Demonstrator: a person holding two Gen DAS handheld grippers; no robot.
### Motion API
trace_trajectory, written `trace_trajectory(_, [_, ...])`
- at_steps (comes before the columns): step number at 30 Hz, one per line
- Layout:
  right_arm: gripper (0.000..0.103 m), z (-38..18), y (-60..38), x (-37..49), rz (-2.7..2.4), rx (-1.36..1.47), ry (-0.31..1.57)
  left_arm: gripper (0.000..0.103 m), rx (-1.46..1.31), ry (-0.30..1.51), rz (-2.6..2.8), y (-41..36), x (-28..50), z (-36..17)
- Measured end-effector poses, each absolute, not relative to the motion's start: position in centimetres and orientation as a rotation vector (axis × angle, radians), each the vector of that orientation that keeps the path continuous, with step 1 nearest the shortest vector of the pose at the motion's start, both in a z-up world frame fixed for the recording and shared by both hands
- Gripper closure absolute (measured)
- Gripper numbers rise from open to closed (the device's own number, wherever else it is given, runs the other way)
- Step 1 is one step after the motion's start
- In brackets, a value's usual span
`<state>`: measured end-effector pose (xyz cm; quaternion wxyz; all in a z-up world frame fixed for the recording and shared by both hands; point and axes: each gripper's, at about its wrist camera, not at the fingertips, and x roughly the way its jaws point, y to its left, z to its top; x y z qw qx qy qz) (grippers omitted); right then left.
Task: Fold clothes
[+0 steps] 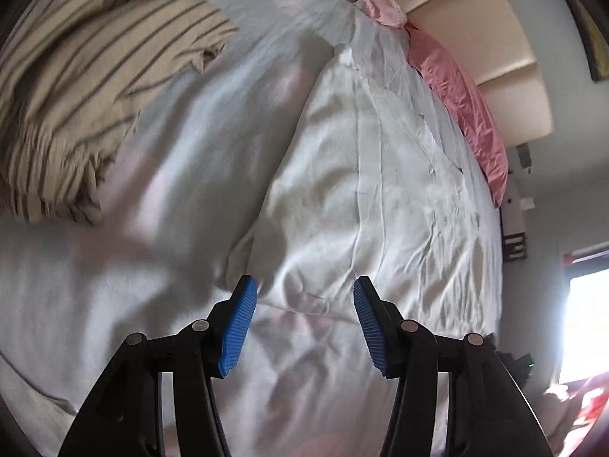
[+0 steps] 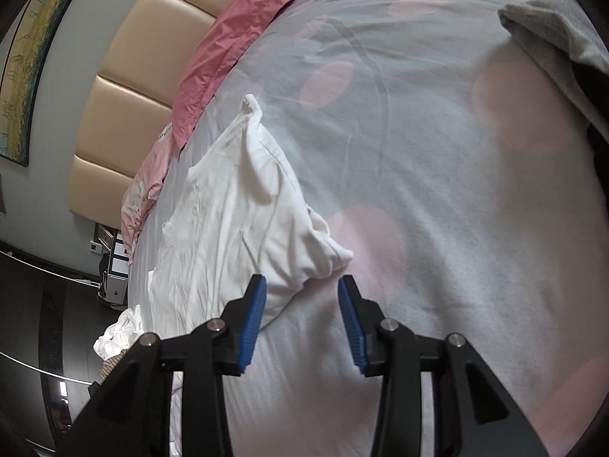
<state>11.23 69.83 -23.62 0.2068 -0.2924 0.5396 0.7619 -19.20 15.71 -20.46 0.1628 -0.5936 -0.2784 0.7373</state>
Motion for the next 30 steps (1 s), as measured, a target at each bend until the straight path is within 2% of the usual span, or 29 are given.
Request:
trace_trajectory(6, [0.064, -24.6, 70.0, 10.1, 2.111, -0.834, 1.540, 0.048, -1.820, -1.028, 1.950, 15.4, -19.2, -23.5])
trace_trajectory(9, [0.064, -24.9, 70.0, 9.8, 2.101, -0.836, 1.547, 0.048, -1.808, -1.059, 1.955, 15.0, -19.4, -23.4])
trace_trajectory(17, [0.064, -25.3, 71.1, 8.7, 2.100, -0.805, 1.543, 0.049, -1.746, -0.837, 2.100, 17.5, -21.2, -22.0])
trace_trajectory(20, [0.064, -25.5, 71.8, 8.4, 2.097, -0.765, 1.571, 0.065, -1.713, -0.772, 2.149, 18.0, -21.5, -21.3])
trace_trajectory(22, [0.064, -25.7, 72.2, 8.2, 2.094, -0.737, 1.598, 0.069, -1.698, -0.770, 2.159, 17.9, -21.6, -21.3])
trace_trajectory(25, [0.064, -26.0, 72.7, 8.1, 2.091, -0.706, 1.630, 0.080, -1.691, -0.801, 2.158, 17.3, -21.9, -21.6])
trace_trajectory(27, [0.071, -26.0, 72.9, 8.1, 2.091, -0.700, 1.625, 0.085, -1.682, -0.813, 2.160, 17.1, -22.0, -21.5])
trace_trajectory(28, [0.085, -26.0, 72.9, 8.1, 2.089, -0.706, 1.605, 0.087, -1.673, -0.805, 2.168, 17.2, -22.0, -21.3])
trace_trajectory(30, [0.090, -25.7, 72.8, 8.1, 2.097, -0.710, 1.563, 0.091, -1.650, -0.787, 2.185, 17.2, -21.9, -20.7])
